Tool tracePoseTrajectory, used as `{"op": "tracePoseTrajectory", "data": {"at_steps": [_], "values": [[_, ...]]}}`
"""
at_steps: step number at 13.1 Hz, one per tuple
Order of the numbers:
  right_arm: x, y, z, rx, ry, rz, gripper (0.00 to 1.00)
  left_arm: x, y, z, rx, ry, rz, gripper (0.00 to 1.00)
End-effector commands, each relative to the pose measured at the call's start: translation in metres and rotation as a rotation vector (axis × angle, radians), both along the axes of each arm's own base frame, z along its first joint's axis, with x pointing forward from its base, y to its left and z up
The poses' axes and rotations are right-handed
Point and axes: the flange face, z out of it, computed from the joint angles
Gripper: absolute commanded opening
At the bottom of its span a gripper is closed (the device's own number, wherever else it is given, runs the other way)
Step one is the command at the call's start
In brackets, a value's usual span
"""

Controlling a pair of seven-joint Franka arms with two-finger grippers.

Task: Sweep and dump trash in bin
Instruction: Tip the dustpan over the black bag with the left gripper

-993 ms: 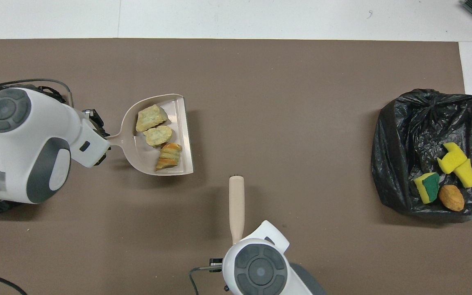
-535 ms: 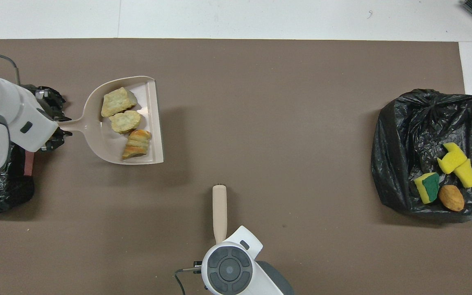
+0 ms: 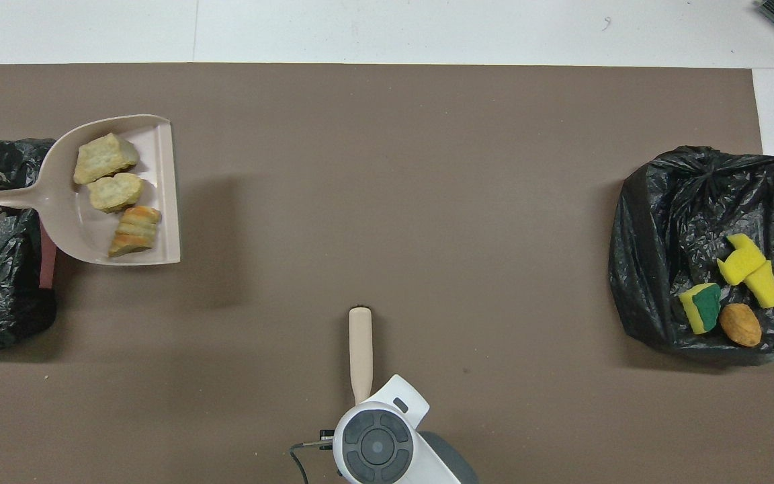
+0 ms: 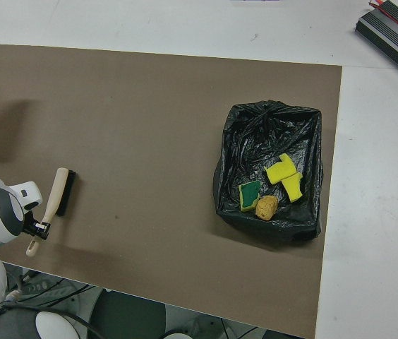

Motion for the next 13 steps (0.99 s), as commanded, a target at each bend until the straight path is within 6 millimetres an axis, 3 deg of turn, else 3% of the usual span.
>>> {"op": "tracePoseTrajectory", "data": {"at_steps": [1,2,3,4,6,7,10,11,12,13], "values": [[-0.004,-0.006,-0.009,-0.002,-0.014,-0.012,0.00,-0.008,0.065,0.015,0.000,-0.018,-0.019,0.00],[-0.003,-0.005,-0.008,0.000,-0.017,-0.011,0.00,-0.010,0.090,0.020,0.010,-0.027,-0.043,0.00],[-0.001,-0.005,-0.008,-0.001,-0.014,-0.014,0.08,-0.009,0.109,0.025,0.033,-0.026,-0.062,0.00],[0.000,-0.005,-0.008,0.000,-0.013,-0.014,0.28,-0.010,0.129,0.034,0.081,-0.028,-0.058,0.00],[0.002,-0.003,-0.007,0.004,-0.014,-0.014,0.48,-0.014,0.162,0.042,0.160,-0.040,-0.032,0.00],[0.004,-0.003,-0.008,0.004,-0.010,-0.012,0.53,-0.013,0.173,0.045,0.206,-0.053,-0.030,0.00],[0.008,0.002,-0.003,0.011,-0.021,-0.004,0.85,-0.004,0.176,0.051,0.403,-0.070,-0.090,0.00],[0.010,0.003,-0.001,0.010,-0.029,0.002,0.98,-0.003,0.174,0.045,0.447,-0.057,-0.103,0.00],[0.013,0.003,0.002,0.013,-0.037,0.003,1.00,-0.003,0.171,0.034,0.471,-0.039,-0.099,0.00],[0.018,0.001,0.004,0.016,-0.043,-0.004,1.00,0.004,0.154,0.026,0.529,-0.019,-0.127,0.00]]}}
